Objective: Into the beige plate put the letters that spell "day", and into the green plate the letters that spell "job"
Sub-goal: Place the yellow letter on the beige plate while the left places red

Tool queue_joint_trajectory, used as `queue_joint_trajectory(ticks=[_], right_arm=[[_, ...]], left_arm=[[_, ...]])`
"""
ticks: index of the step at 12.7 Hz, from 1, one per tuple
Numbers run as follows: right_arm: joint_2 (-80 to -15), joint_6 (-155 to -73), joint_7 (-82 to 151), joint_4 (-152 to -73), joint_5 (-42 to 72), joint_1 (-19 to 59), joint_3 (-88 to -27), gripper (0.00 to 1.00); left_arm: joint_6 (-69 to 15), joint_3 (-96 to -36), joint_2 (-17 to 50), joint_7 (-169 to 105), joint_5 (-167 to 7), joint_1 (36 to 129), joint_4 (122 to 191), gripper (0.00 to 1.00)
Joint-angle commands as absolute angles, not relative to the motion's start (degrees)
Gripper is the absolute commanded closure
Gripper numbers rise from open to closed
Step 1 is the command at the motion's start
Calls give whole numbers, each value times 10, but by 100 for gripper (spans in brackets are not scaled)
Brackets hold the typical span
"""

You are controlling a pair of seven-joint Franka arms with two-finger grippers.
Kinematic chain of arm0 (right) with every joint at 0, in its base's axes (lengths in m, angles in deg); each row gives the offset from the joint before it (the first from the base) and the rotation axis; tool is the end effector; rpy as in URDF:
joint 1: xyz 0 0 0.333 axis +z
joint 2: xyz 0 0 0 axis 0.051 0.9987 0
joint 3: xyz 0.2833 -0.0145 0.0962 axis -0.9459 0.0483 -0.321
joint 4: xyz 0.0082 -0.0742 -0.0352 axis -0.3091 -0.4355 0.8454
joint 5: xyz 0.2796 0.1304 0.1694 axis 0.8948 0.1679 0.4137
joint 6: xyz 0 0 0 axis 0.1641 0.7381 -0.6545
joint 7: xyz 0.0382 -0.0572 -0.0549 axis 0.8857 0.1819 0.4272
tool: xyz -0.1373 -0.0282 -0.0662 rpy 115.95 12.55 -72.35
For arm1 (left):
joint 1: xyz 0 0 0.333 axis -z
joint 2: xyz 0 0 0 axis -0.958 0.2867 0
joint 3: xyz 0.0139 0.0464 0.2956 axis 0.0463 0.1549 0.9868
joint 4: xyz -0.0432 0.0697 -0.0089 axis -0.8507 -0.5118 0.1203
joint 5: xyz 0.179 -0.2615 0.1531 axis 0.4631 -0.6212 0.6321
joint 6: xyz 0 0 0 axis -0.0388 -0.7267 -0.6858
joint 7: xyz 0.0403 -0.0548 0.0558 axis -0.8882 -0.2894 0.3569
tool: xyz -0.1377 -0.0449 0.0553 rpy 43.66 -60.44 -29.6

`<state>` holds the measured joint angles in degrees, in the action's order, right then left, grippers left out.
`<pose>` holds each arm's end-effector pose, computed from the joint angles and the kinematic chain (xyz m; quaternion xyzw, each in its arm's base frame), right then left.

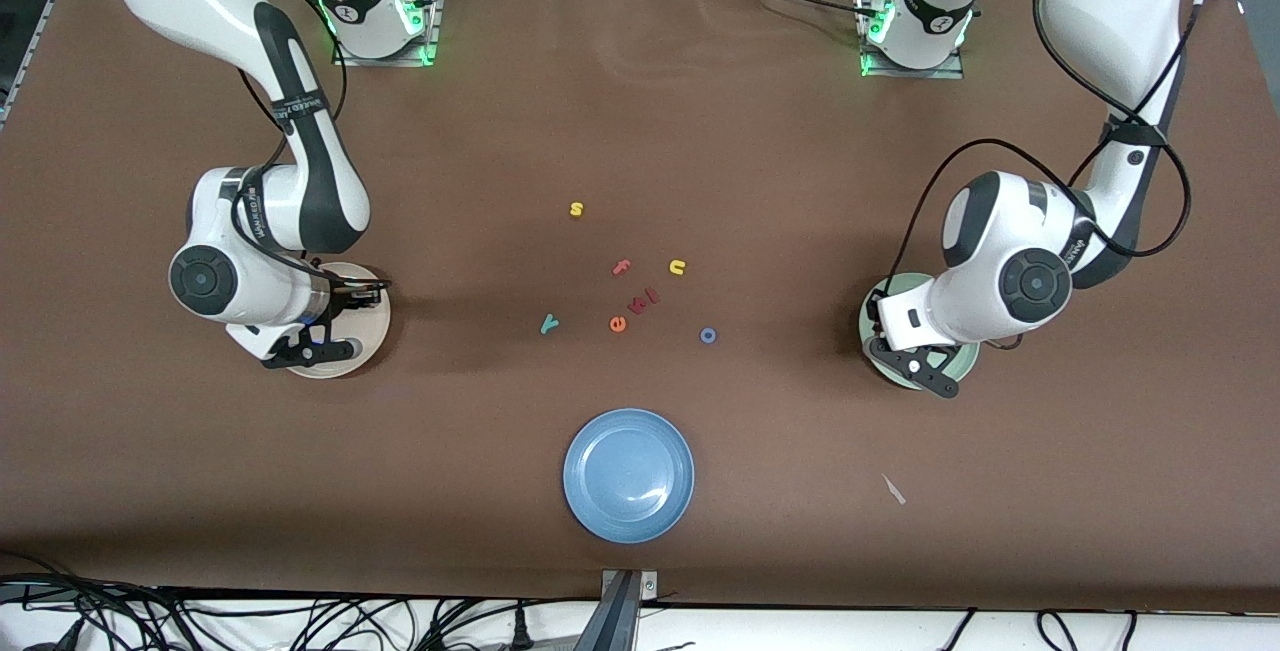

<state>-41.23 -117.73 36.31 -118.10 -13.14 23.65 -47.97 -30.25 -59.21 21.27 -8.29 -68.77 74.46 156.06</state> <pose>0.5659 0.0721 0.2069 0.9903 0.0665 -0.1222 0.0022 0.5876 -0.1179 0.2298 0.9618 -0.2591 -0.0805 0.0365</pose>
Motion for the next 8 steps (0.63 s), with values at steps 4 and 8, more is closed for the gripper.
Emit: queue_joint_trajectory(ticks=[4, 8], right_arm=[[-410, -1203, 380, -1206, -86, 227, -468, 0], [-404, -1206, 314, -1182, -58, 235, -490, 0]], left_arm=[[-322, -598, 213, -76, -626, 740, 1615, 100], [-335, -598, 234, -76, -607, 722, 1616, 100]])
